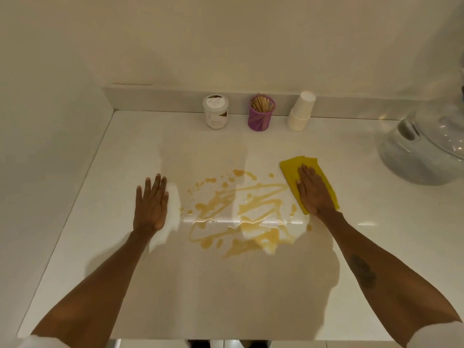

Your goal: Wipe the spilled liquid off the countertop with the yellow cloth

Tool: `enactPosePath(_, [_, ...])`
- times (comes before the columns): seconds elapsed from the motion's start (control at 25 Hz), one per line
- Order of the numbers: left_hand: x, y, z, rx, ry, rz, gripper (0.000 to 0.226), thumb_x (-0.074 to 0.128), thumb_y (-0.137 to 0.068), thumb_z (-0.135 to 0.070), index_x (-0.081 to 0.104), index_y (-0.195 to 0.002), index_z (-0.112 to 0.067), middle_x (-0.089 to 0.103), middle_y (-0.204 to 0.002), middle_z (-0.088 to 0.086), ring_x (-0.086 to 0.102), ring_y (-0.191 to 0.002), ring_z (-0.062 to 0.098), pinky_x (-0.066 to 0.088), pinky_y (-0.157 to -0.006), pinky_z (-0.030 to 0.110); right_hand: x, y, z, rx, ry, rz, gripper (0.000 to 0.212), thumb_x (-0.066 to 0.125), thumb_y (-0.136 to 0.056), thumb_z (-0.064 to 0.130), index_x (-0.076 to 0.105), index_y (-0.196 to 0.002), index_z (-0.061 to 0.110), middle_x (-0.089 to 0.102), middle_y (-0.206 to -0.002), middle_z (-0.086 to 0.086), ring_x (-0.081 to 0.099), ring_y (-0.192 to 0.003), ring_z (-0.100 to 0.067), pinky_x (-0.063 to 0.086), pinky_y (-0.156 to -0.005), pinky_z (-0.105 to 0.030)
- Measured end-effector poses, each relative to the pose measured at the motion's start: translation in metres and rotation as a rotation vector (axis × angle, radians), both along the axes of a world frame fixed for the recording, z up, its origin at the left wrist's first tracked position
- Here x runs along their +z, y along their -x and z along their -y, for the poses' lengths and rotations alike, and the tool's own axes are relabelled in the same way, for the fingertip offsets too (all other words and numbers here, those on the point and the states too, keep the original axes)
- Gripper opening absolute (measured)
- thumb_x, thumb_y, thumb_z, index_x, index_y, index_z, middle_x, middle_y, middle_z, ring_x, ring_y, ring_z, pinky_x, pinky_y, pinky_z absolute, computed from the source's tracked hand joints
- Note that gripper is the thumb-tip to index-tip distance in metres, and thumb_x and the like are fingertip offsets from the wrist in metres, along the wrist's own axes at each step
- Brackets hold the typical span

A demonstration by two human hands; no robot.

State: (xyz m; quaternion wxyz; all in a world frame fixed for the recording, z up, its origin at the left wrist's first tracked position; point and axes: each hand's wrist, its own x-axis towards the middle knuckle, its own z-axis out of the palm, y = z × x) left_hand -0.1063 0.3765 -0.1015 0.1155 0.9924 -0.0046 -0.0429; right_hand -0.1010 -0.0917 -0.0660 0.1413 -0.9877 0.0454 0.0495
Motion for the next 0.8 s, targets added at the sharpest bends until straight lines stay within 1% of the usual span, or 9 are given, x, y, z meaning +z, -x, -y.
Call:
enactPosePath(0.12, [-0.008, -0.004, 0.000, 0.000, -0.028, 0.043, 0.055, 0.016, -0.109, -0.029, 0.013, -0.162, -0.014, 0.009, -0.170, 0.002, 0.005, -0.158, 0.029, 0.002, -0.128, 0.048, -0.010, -0.028, -0.004, -0.031, 0.041, -0.022, 0.055, 0.025, -0.110, 0.027, 0.008, -0.161, 0.014, 0.004, -0.170, -0.006, 0.001, -0.158, -0.025, 0.004, -0.128, -0.041])
enactPosePath(0.2, [-0.010, -0.006, -0.001, -0.011, -0.045, 0.058, 0.056, 0.011, -0.108, -0.031, 0.013, -0.162, -0.014, 0.009, -0.170, 0.001, 0.006, -0.158, 0.029, 0.002, -0.128, 0.047, -0.008, -0.059, -0.020, 0.037, 0.066, -0.061, 0.057, 0.021, -0.110, 0.031, 0.000, -0.161, 0.019, -0.004, -0.170, -0.006, -0.005, -0.157, -0.027, 0.002, -0.128, -0.043])
enactPosePath(0.32, [-0.011, -0.006, 0.000, -0.011, -0.057, 0.068, 0.058, 0.010, -0.107, -0.032, 0.013, -0.162, -0.014, 0.009, -0.170, 0.001, 0.006, -0.158, 0.029, 0.002, -0.128, 0.048, -0.011, -0.091, -0.074, 0.164, 0.074, -0.091, 0.057, 0.017, -0.110, 0.037, -0.003, -0.161, 0.022, -0.009, -0.170, -0.006, -0.009, -0.157, -0.028, 0.000, -0.128, -0.044])
enactPosePath(0.44, [-0.008, -0.005, 0.001, 0.005, -0.088, 0.038, 0.055, 0.015, -0.109, -0.029, 0.009, -0.162, -0.016, 0.006, -0.171, 0.002, 0.002, -0.158, 0.029, 0.002, -0.128, 0.051, -0.022, -0.064, -0.117, 0.455, 0.154, -0.086, 0.056, 0.015, -0.110, 0.041, -0.002, -0.161, 0.027, -0.010, -0.170, -0.002, -0.011, -0.157, -0.023, -0.001, -0.128, -0.040])
enactPosePath(0.52, [-0.005, -0.004, 0.003, 0.023, -0.133, 0.021, 0.056, 0.015, -0.108, -0.030, 0.005, -0.162, -0.018, 0.002, -0.171, 0.001, -0.001, -0.158, 0.029, 0.000, -0.127, 0.053, -0.021, -0.040, -0.092, 0.703, 0.165, -0.079, 0.057, 0.012, -0.108, 0.046, 0.000, -0.161, 0.030, -0.011, -0.169, 0.004, -0.013, -0.156, -0.017, -0.004, -0.127, -0.035])
enactPosePath(0.6, [-0.006, -0.005, 0.004, 0.032, -0.145, 0.020, 0.056, 0.015, -0.108, -0.030, 0.005, -0.162, -0.018, 0.000, -0.171, 0.001, -0.002, -0.158, 0.029, 0.000, -0.127, 0.054, -0.016, -0.037, -0.051, 0.831, 0.164, -0.079, 0.060, 0.004, -0.105, 0.051, 0.000, -0.161, 0.031, -0.010, -0.170, 0.007, -0.013, -0.156, -0.015, -0.004, -0.127, -0.033])
enactPosePath(0.68, [-0.008, -0.005, 0.001, 0.024, -0.133, 0.032, 0.056, 0.016, -0.109, -0.030, 0.008, -0.162, -0.018, 0.002, -0.171, 0.001, -0.001, -0.158, 0.030, 0.001, -0.127, 0.054, -0.015, -0.052, -0.030, 0.747, 0.219, -0.084, 0.061, 0.005, -0.105, 0.051, -0.004, -0.160, 0.029, -0.008, -0.170, 0.003, -0.012, -0.157, -0.017, -0.004, -0.128, -0.036])
enactPosePath(0.72, [-0.009, -0.006, 0.000, 0.019, -0.125, 0.043, 0.055, 0.016, -0.109, -0.030, 0.008, -0.162, -0.019, 0.003, -0.171, 0.000, -0.001, -0.158, 0.029, 0.002, -0.127, 0.054, -0.016, -0.066, -0.035, 0.670, 0.245, -0.074, 0.060, 0.011, -0.106, 0.048, -0.004, -0.159, 0.025, -0.006, -0.170, -0.002, -0.010, -0.157, -0.019, -0.004, -0.128, -0.037])
enactPosePath(0.8, [-0.013, -0.008, -0.001, 0.005, -0.121, 0.051, 0.055, 0.017, -0.109, -0.031, 0.009, -0.162, -0.019, 0.003, -0.171, 0.000, 0.000, -0.158, 0.029, 0.002, -0.127, 0.053, -0.020, -0.094, -0.075, 0.555, 0.245, -0.019, 0.061, 0.024, -0.109, 0.038, 0.003, -0.160, 0.012, -0.001, -0.170, -0.011, -0.003, -0.158, -0.026, -0.003, -0.128, -0.038])
